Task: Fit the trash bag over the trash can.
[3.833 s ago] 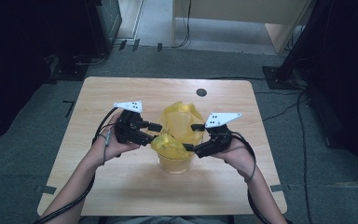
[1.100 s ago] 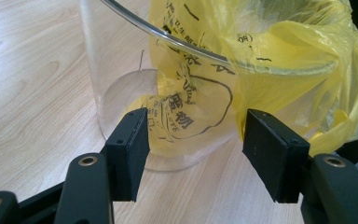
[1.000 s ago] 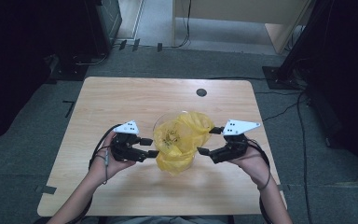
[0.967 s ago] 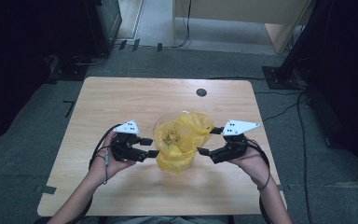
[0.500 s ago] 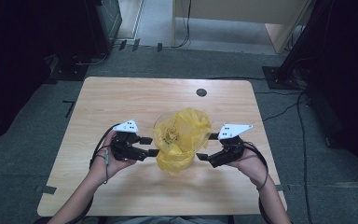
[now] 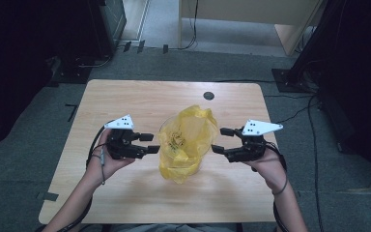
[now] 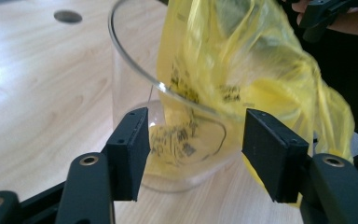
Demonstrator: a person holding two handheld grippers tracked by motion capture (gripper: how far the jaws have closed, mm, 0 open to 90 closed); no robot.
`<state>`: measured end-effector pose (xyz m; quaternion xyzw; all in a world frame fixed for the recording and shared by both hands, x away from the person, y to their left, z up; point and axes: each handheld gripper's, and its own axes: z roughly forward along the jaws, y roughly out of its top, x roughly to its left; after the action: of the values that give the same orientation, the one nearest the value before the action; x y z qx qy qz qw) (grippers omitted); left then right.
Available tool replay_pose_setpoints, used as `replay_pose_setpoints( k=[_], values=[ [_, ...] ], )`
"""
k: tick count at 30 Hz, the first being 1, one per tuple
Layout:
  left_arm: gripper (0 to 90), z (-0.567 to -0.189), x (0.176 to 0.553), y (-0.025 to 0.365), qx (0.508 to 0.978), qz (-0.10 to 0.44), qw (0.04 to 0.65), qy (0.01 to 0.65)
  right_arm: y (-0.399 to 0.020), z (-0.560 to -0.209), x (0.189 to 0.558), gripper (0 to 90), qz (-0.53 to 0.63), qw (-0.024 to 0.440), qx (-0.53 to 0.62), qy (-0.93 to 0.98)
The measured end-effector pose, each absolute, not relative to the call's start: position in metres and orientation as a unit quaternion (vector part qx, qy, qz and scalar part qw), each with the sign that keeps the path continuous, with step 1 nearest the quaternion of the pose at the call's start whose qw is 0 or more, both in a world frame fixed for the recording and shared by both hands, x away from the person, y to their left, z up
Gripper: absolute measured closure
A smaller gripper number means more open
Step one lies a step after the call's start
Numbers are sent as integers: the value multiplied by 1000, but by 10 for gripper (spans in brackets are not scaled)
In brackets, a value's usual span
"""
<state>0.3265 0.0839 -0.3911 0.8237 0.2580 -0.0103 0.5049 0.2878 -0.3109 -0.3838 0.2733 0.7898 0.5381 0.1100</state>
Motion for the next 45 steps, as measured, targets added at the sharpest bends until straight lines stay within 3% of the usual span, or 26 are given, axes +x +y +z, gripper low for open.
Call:
replay_pose_setpoints(
  k=[8,26,30,45],
  values=[
    [460,-369,331,86,814,11,533,231,-308,-359,279,396,549,132,253,785],
    [530,-338,339,33,828,12,546,125,-264,-342,306,371,537,160,189,806],
    [476,-347,348,21,836,24,532,129,-257,-348,318,360,533,167,185,809],
    [456,-378,379,29,833,28,518,191,-255,-377,352,300,501,165,224,820]
  ],
)
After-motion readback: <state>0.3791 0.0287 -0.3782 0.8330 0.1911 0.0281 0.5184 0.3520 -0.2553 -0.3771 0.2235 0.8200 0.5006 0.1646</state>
